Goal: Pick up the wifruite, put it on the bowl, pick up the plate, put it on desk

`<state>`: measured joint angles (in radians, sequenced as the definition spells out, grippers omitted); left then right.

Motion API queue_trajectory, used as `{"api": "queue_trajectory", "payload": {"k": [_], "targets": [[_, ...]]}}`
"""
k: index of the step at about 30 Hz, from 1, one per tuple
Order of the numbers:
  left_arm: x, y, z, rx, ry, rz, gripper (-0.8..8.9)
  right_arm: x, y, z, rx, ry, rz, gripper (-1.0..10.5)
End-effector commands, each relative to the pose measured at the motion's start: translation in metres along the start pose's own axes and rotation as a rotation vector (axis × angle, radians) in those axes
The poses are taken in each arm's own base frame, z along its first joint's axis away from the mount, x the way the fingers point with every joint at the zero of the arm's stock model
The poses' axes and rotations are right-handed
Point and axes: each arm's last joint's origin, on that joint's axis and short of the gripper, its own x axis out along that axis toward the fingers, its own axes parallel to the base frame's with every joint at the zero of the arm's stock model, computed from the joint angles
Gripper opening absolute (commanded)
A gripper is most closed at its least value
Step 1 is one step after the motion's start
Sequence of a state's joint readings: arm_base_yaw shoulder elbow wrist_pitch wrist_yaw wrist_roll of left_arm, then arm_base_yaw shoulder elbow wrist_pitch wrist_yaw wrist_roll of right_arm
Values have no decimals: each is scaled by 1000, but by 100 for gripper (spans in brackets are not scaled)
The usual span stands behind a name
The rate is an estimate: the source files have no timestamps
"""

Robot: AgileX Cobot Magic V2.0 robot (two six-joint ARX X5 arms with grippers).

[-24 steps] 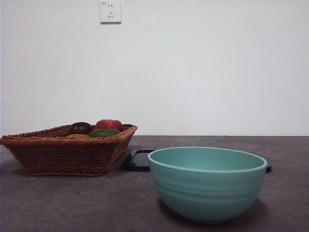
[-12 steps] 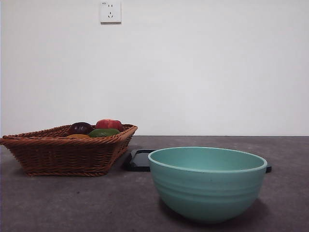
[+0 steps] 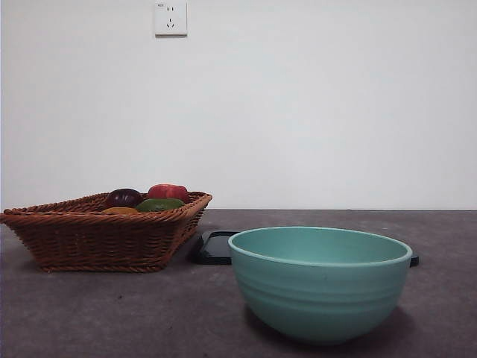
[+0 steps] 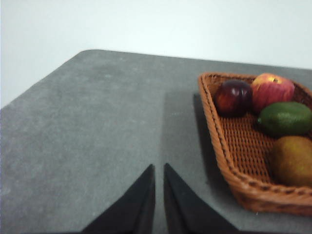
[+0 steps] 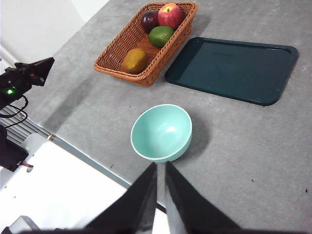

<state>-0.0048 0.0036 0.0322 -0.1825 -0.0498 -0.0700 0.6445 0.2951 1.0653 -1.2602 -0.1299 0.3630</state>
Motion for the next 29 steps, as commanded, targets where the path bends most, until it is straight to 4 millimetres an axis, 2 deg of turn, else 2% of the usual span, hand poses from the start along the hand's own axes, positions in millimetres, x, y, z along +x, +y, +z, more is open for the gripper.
{"api": "queue_trajectory", "payload": {"k": [1, 25, 29], "targets": [[2, 0, -8, 22, 29, -5, 27, -4, 1, 3, -14, -21, 14, 22], [2, 0, -7, 29, 28, -16, 27, -4, 2, 3, -15, -25, 15, 22], [2, 0, -7, 29, 28, -16, 27, 3, 1, 3, -9, -33, 3, 22]]}}
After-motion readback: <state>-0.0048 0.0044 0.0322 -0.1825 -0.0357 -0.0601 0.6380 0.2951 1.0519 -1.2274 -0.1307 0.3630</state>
